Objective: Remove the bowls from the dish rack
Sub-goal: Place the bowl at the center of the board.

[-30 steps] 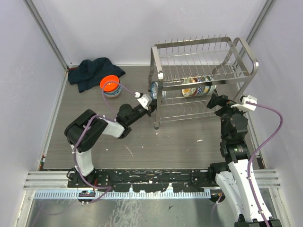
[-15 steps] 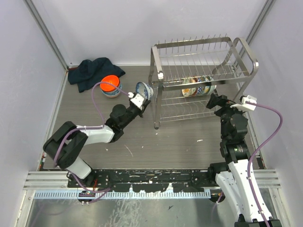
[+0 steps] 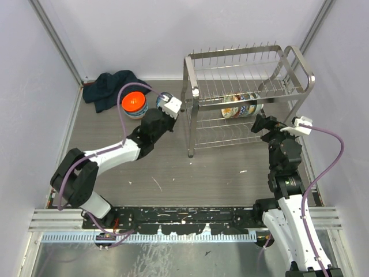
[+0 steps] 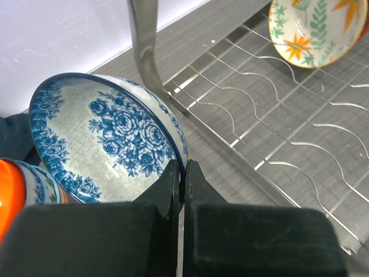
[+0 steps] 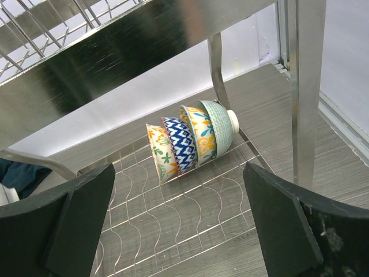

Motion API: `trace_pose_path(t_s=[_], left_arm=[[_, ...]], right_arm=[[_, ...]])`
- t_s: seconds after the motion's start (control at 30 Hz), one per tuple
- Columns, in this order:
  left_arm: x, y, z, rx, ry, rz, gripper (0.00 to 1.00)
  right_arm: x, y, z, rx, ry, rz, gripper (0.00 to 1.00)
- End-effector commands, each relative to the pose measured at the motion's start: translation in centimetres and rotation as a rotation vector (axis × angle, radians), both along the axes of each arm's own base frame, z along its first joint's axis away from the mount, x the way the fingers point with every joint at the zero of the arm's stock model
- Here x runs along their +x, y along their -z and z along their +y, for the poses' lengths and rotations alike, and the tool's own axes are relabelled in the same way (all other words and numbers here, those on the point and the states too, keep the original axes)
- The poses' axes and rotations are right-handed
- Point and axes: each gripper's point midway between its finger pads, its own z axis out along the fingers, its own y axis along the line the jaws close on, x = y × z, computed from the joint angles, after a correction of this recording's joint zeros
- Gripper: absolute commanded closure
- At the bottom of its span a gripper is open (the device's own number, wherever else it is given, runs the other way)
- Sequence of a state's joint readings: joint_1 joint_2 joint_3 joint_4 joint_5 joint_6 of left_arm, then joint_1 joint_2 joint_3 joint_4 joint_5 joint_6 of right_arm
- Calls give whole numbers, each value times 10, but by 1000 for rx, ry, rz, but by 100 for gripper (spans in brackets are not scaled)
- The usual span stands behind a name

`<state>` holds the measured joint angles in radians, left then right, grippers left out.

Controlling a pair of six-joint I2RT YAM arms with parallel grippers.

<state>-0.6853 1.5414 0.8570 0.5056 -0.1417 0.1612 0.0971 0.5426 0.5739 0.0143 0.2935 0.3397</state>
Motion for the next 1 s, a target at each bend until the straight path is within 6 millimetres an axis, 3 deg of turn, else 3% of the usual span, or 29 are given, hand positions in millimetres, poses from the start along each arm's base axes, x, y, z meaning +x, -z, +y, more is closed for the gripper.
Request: trace_pose_path(t_s=[0.0,0.3,0.57,0.97], left_arm=[[25,-9,6,52,-62,46,100],[57,1,5,81,-82,166,100],[84,25,10,136,-126,263,100],[102,51,23,222,-174,313,100]], right_arm=[[-3,-24,3,12,-11,-72,0],[-5,-25,2,9,-6,-74,0],[-5,-25,1,6,3,-73,0],[-2,-24,2,7,-5,-70,0]])
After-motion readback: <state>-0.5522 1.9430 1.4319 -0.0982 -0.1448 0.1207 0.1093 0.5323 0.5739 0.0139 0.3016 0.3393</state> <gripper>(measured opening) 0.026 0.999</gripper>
